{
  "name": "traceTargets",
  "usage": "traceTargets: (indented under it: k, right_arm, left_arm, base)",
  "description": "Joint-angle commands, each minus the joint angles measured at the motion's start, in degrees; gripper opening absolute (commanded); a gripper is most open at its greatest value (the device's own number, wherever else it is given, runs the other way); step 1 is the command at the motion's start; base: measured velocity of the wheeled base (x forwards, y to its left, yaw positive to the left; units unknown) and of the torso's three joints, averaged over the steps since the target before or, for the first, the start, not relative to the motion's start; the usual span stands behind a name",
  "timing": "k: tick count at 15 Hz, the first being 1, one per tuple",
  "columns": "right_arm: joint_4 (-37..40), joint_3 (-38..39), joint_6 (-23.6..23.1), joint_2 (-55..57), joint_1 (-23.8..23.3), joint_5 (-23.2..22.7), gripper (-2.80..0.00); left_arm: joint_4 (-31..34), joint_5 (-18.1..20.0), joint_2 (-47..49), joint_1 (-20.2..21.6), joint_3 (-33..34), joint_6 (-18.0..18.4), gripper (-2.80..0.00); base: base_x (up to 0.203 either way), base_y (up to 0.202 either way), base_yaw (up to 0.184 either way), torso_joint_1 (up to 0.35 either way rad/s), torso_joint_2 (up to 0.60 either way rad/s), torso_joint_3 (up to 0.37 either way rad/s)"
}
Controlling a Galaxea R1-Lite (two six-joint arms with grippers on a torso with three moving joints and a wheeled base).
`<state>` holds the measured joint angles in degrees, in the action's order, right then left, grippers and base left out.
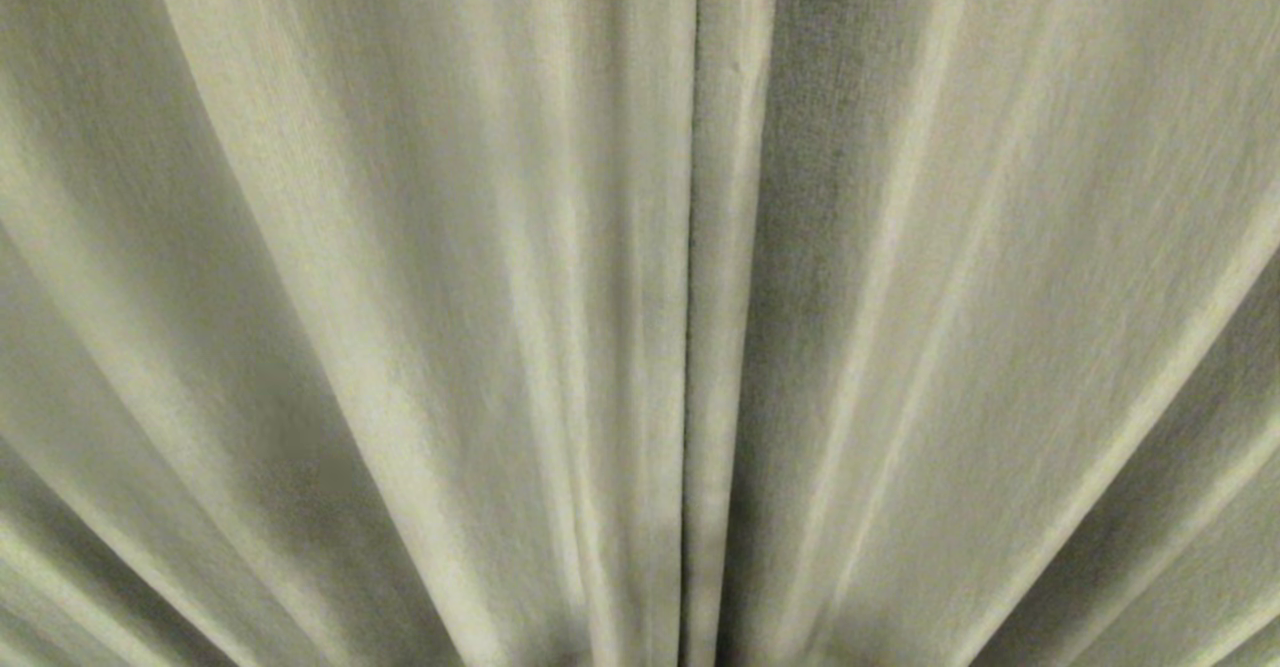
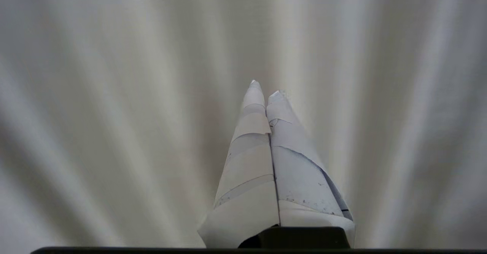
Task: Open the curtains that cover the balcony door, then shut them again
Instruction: Pull the outer curtains open on both sides
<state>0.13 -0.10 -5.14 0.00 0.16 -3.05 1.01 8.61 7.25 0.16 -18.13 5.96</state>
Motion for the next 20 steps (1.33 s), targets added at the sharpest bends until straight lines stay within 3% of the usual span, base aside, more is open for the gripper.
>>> traceTargets:
  k: [1,5,7,9,12,13,15,17,20]
  right_arm:
    - [-0.04,0.01,-0.04,0.08,0.02,-0.03,-2.8]
    - [-0.04,0.01,-0.04,0.09,0.02,-0.03,-2.8]
    - [-0.04,0.01,-0.04,0.06,0.02,-0.03,-2.8]
    - [-0.04,0.01,-0.04,0.09,0.02,-0.03,-2.8]
    - [-0.04,0.01,-0.04,0.09,0.02,-0.03,-2.8]
    - [-0.04,0.01,-0.04,0.09,0.02,-0.03,-2.8]
    - [-0.04,0.01,-0.04,0.09,0.02,-0.03,-2.8]
    - [-0.04,0.01,-0.04,0.09,0.02,-0.03,-2.8]
    - [-0.04,0.01,-0.04,0.09,0.02,-0.03,-2.8]
  left_arm:
    - [-0.06,6.66,12.9,0.14,-5.88,-0.81,-2.8]
    - [-0.57,23.87,28.05,-0.22,-16.44,-1.78,-2.8]
    - [-0.61,27.82,34.03,-3.43,-20.7,-2.06,-2.8]
    - [-0.64,28.08,40.07,-9.52,-25.1,-2.51,-2.8]
    - [-0.85,24.55,48.81,-19.47,-32.19,-3.57,-2.8]
    - [-2.01,21.78,51.17,-23.47,-33.59,-4.21,0.0]
    - [-7.26,12.94,54.94,-30.9,-34.5,-5.95,0.0]
    - [-11.85,1.16,58.89,-37.93,-36.22,-7.18,0.0]
    - [-12.81,-5.78,61.49,-42.27,-39.54,-7.63,0.0]
  base:
    - [0.0,0.0,0.0,0.0,0.0,0.0]
    - [0.0,0.0,0.0,0.0,0.0,0.0]
    - [0.0,0.0,0.0,0.0,0.0,0.0]
    - [0.0,0.0,0.0,0.0,0.0,0.0]
    - [0.0,0.0,0.0,0.0,0.0,0.0]
    - [0.0,0.0,0.0,0.0,0.0,0.0]
    - [0.0,0.0,0.0,0.0,0.0,0.0]
    - [0.0,0.0,0.0,0.0,0.0,0.0]
    - [0.0,0.0,0.0,0.0,0.0,0.0]
